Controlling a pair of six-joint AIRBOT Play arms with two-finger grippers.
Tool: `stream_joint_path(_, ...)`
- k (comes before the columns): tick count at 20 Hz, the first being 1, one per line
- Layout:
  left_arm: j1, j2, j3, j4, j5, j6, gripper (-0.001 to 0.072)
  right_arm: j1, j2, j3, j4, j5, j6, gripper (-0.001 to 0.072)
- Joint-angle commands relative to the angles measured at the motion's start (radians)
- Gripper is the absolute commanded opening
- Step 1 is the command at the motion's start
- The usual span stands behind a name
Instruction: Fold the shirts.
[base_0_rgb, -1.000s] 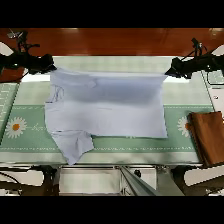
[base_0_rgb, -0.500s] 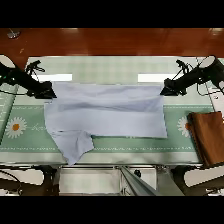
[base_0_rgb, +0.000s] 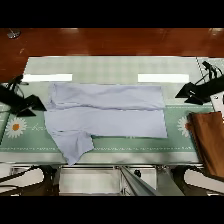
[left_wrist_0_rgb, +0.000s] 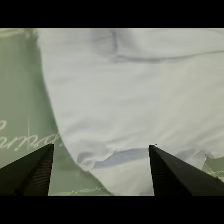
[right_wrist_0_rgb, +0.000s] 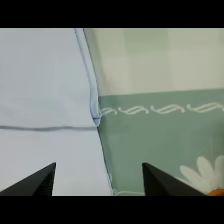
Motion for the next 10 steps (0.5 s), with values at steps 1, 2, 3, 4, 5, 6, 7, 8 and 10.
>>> stream_joint_path(1, 0.212, 0.19, -0.304, -0.134, 0.087, 0.077, 0.0702, -0.072, 0.266, -0.368, 0.169, -0.209, -0.061, 0.0625)
stream_joint_path(2, 0.28, 0.228, -0.385, -0.212, 0.122, 0.082, 0.0702, -0.071, 0.324, -0.446, 0.205, -0.233, -0.068, 0.0625)
stream_joint_path(3, 0.339, 0.263, -0.464, -0.299, 0.158, 0.075, 0.0702, -0.063, 0.37, -0.508, 0.243, -0.24, -0.074, 0.0625)
stream_joint_path(4, 0.367, 0.282, -0.527, -0.36, 0.165, 0.068, 0.0701, -0.063, 0.404, -0.559, 0.283, -0.237, -0.091, 0.0625)
stream_joint_path(5, 0.367, 0.286, -0.576, -0.365, 0.174, 0.068, 0.0701, -0.063, 0.428, -0.596, 0.311, -0.224, -0.11, 0.0625)
stream_joint_path(6, 0.355, 0.285, -0.605, -0.353, 0.18, 0.071, 0.0701, -0.063, 0.441, -0.618, 0.319, -0.215, -0.116, 0.0625)
stream_joint_path(7, 0.337, 0.284, -0.627, -0.341, 0.187, 0.072, 0.0701, -0.063, 0.446, -0.63, 0.317, -0.206, -0.12, 0.0625)
stream_joint_path(8, 0.317, 0.283, -0.638, -0.319, 0.189, 0.071, 0.0701, -0.063, 0.445, -0.632, 0.314, -0.195, -0.126, 0.0625)
stream_joint_path(10, 0.261, 0.283, -0.642, -0.308, 0.179, 0.072, 0.0701, -0.063, 0.445, -0.632, 0.318, -0.193, -0.128, 0.0625)
